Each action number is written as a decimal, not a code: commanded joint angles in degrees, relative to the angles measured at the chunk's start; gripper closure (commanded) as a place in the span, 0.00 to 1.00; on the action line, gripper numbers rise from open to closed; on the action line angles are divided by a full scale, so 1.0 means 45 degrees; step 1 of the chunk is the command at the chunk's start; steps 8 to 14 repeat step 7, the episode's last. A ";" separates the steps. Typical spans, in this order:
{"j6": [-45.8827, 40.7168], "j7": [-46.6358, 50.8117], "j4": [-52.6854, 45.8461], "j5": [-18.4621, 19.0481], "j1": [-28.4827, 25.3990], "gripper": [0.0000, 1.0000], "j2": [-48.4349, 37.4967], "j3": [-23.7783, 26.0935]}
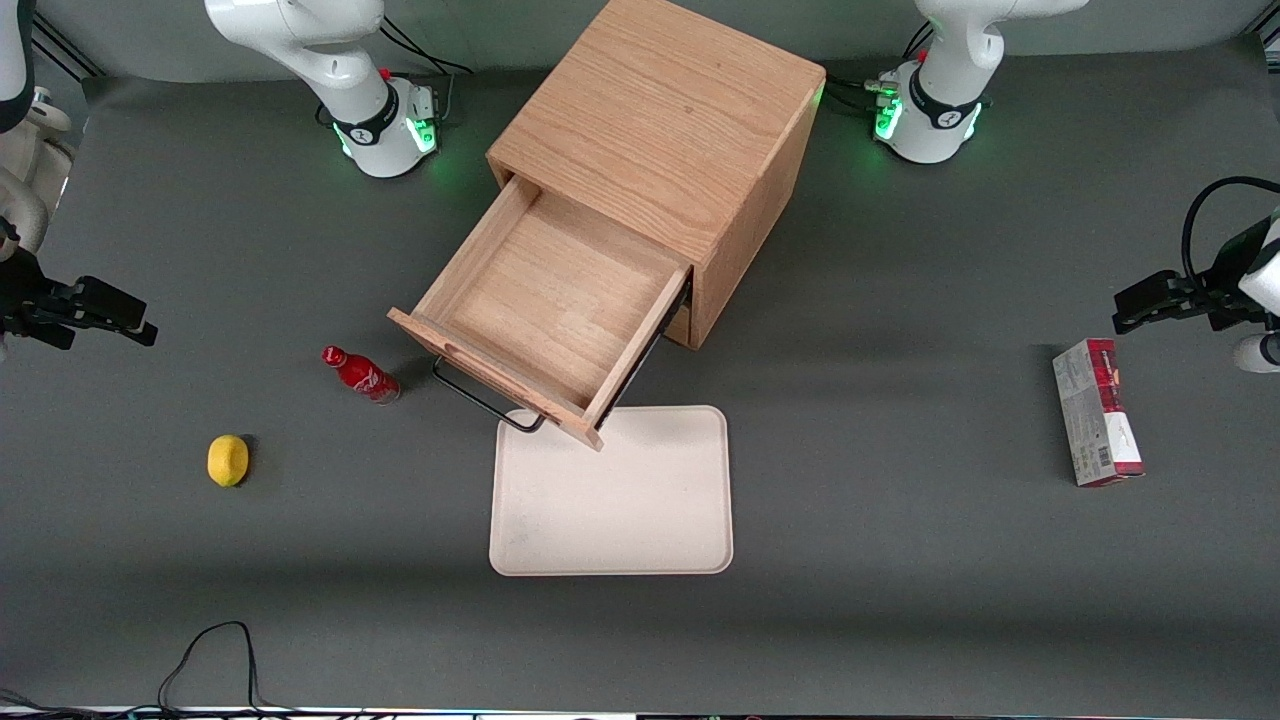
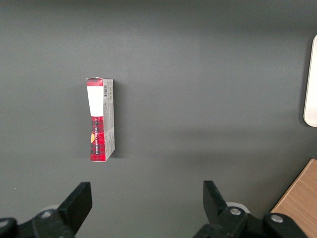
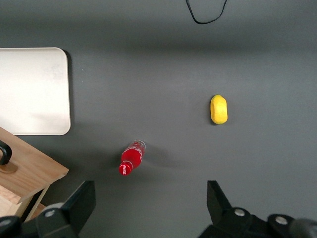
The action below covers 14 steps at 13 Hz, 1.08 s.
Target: Open upper drawer
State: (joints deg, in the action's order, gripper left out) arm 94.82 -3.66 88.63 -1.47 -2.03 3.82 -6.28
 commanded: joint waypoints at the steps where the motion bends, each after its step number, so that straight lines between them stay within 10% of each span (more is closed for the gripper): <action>1: 0.0198 0.0364 0.0130 0.0288 0.0061 0.00 -0.0068 0.0164; 14: 0.0082 0.0403 0.0149 0.0522 -0.0135 0.00 -0.0068 0.0047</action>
